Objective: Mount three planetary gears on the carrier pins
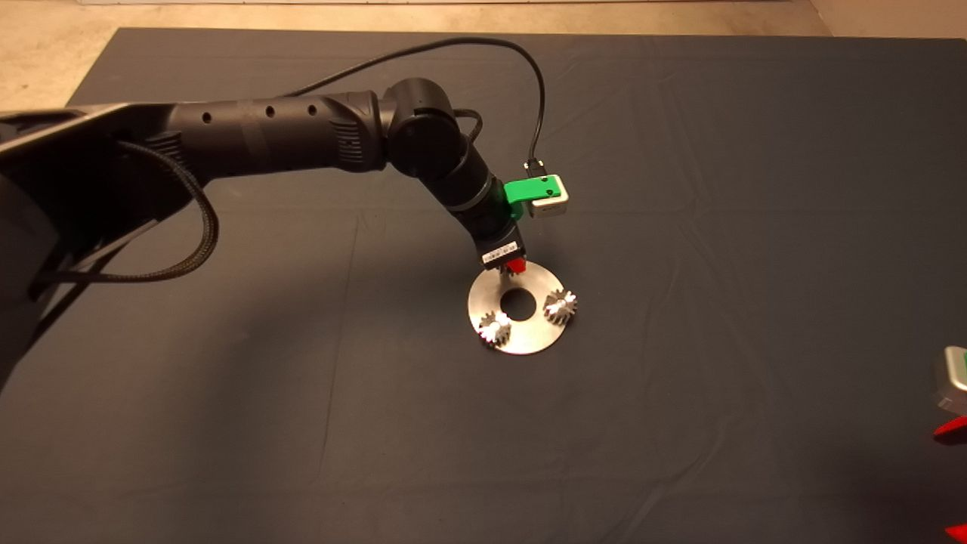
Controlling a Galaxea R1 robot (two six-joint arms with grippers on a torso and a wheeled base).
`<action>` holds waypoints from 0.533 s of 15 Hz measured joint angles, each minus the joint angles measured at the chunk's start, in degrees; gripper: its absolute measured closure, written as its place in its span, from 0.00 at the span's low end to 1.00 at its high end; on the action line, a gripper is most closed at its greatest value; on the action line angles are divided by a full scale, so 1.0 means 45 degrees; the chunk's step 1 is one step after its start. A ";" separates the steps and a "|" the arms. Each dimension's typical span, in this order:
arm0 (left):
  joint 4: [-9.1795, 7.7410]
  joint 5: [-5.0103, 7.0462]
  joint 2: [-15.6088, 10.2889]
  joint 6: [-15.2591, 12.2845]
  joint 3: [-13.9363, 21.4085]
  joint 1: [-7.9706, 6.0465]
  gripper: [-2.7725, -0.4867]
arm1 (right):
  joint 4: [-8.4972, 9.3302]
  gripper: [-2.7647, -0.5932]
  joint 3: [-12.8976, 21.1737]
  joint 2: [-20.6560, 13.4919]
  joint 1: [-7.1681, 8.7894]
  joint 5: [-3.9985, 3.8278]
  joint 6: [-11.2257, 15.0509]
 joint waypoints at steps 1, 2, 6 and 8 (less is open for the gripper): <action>0.0000 -0.0005 0.0000 0.0000 0.0000 0.0004 0.97 | 0.0000 0.20 0.0000 0.0001 0.0002 0.0000 0.0000; 0.0000 -0.0005 0.0000 0.0000 0.0000 0.0004 0.97 | 0.0000 0.20 0.0000 0.0003 0.0002 0.0000 0.0000; -0.0004 -0.0005 -0.0005 0.0011 -0.0005 0.0004 0.97 | 0.0000 0.20 0.0000 0.0002 0.0002 0.0000 0.0000; -0.0005 -0.0005 -0.0007 0.0035 -0.0005 0.0004 0.98 | 0.0000 0.20 0.0000 0.0003 0.0002 0.0000 0.0000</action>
